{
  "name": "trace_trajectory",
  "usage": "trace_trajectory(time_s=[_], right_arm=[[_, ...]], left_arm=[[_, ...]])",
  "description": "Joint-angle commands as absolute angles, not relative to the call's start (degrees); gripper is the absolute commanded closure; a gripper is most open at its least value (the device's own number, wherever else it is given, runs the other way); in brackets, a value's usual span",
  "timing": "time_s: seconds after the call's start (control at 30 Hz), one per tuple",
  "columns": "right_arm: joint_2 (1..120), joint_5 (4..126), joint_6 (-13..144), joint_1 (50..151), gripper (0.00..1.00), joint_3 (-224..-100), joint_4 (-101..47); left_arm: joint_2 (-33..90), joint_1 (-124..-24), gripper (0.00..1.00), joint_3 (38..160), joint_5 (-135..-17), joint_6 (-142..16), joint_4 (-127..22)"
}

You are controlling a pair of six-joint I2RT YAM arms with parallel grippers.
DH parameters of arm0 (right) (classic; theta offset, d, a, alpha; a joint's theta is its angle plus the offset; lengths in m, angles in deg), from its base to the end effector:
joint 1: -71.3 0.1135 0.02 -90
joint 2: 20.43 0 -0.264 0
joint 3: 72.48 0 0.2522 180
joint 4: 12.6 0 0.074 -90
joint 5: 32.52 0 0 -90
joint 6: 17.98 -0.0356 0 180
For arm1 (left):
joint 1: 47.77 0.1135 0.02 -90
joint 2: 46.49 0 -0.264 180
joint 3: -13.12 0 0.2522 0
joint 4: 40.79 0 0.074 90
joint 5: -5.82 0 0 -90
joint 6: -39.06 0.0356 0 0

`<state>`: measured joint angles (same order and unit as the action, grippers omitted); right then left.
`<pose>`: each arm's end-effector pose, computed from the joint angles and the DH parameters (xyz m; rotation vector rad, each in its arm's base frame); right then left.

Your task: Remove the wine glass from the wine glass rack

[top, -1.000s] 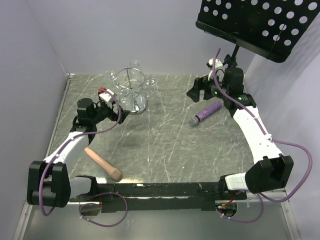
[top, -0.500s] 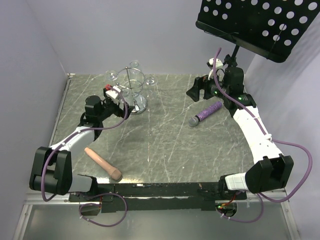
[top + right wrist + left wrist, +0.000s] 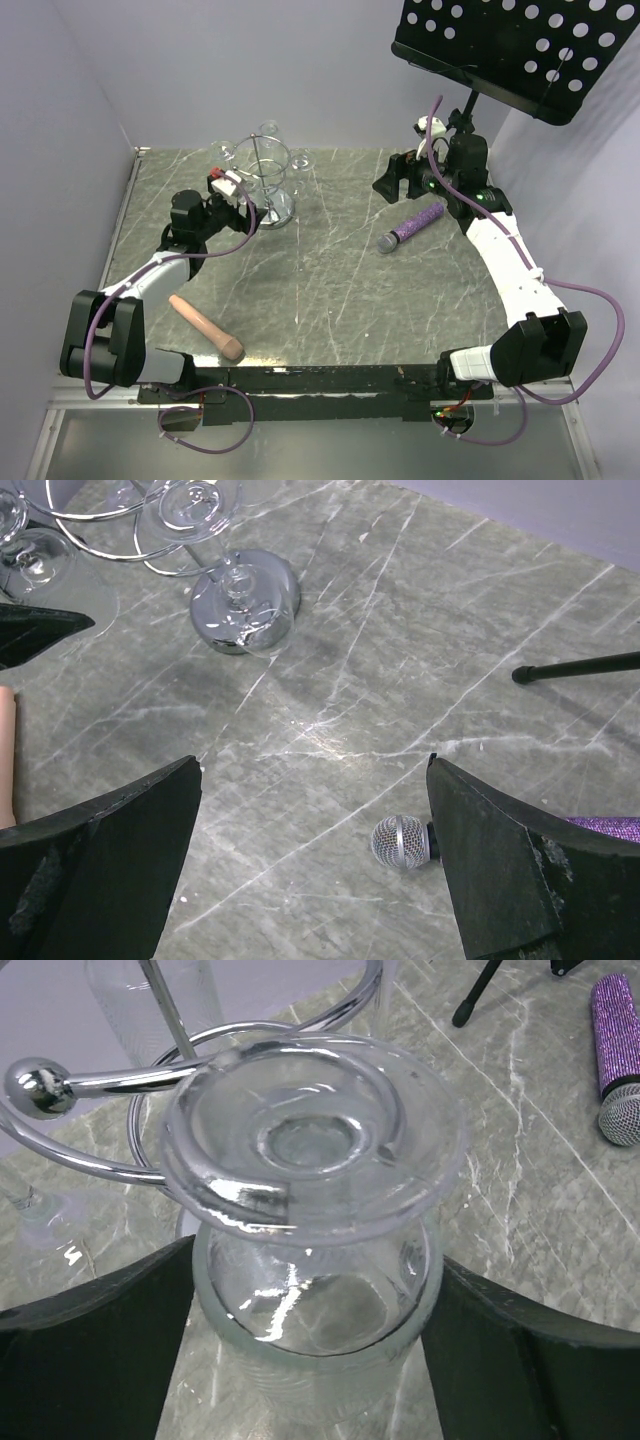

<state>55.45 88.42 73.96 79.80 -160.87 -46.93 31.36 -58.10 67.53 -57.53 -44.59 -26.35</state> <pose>0.2929 0.0623 0.3853 -0.5295 1.8677 0.6011 0.2926 -0.0696 0.2547 0.5860 1.6299 -0.4522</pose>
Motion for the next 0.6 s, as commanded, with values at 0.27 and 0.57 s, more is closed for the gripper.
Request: trace_trajectory(time_s=[0.27, 0.57], right_arm=[[54.98, 88.33, 73.52, 80.09, 0.0, -160.59, -44.46], [54.46, 88.33, 73.6, 80.09, 0.0, -159.36, -44.29]], left_arm=[[30.95, -58.32, 0.32, 71.53, -56.94, -43.73, -25.29], [28.75, -58.4, 0.59, 71.36, -55.18, -44.61, -26.61]])
